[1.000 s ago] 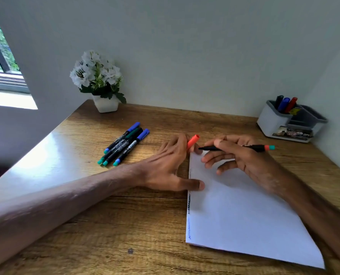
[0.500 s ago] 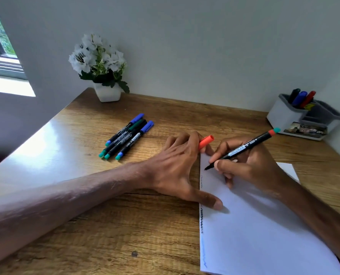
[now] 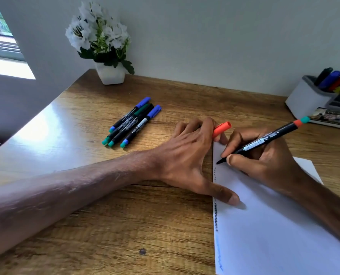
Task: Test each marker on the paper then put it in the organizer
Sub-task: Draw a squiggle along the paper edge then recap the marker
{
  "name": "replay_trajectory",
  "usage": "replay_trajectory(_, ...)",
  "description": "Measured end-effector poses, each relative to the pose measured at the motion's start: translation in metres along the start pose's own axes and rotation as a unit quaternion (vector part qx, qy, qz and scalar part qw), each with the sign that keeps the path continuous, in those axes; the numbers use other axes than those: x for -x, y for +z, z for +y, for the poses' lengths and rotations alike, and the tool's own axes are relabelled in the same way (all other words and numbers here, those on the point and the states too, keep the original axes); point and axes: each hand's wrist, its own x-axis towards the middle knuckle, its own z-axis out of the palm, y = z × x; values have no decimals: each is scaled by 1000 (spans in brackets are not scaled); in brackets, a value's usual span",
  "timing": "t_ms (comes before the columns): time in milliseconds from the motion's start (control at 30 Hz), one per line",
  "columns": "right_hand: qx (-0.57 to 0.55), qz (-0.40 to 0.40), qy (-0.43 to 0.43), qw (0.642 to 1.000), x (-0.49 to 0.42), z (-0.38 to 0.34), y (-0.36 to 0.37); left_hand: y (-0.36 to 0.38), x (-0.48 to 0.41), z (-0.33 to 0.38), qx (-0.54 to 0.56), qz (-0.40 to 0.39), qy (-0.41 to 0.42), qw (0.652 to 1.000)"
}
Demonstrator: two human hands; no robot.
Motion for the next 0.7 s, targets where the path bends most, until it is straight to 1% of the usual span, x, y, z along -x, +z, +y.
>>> replay_trajectory(700, 16, 5, 26, 1000, 0, -1, 3, 2, -1, -2, -8, 4, -5, 1000)
